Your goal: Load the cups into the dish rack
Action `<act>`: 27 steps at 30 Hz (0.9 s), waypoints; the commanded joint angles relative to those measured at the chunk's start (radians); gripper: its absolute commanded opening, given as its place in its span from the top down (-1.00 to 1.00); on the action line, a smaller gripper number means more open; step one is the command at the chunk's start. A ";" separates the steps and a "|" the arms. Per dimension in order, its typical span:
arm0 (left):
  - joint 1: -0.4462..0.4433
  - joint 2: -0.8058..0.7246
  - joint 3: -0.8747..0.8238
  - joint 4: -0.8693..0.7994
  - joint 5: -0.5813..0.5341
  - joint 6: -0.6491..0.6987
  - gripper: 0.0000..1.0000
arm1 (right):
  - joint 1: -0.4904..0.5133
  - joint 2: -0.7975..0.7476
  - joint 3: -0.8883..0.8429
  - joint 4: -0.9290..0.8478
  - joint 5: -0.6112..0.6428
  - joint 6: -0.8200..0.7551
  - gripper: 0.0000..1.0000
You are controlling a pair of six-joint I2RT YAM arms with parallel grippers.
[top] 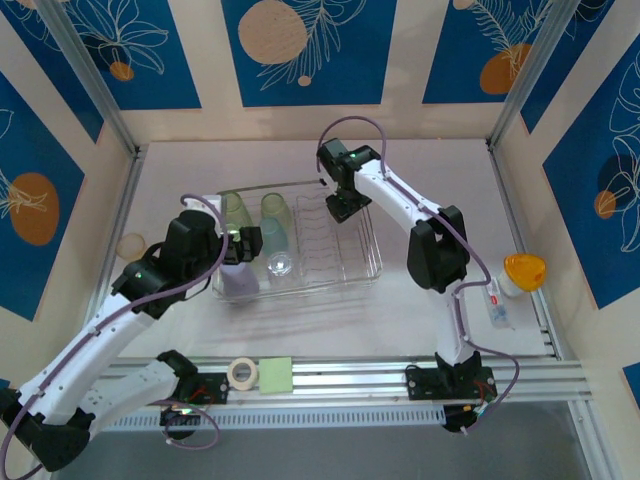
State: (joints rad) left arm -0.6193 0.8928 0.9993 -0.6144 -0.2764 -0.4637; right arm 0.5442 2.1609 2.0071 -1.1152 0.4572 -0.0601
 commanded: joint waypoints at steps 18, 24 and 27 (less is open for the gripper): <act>0.000 0.031 0.053 -0.094 -0.041 -0.007 -0.99 | 0.003 0.146 0.159 0.066 0.078 -0.081 0.08; 0.000 0.041 0.069 -0.124 -0.047 -0.033 -0.99 | 0.000 0.111 0.145 0.080 0.043 -0.077 -0.54; 0.001 0.050 0.077 -0.148 -0.073 -0.047 -0.99 | -0.007 0.091 0.144 0.073 -0.006 -0.072 -0.65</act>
State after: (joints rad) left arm -0.6193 0.9398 1.0397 -0.7231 -0.3107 -0.4877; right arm 0.5419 2.2768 2.1517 -1.0554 0.5152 -0.1394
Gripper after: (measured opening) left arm 0.997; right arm 0.821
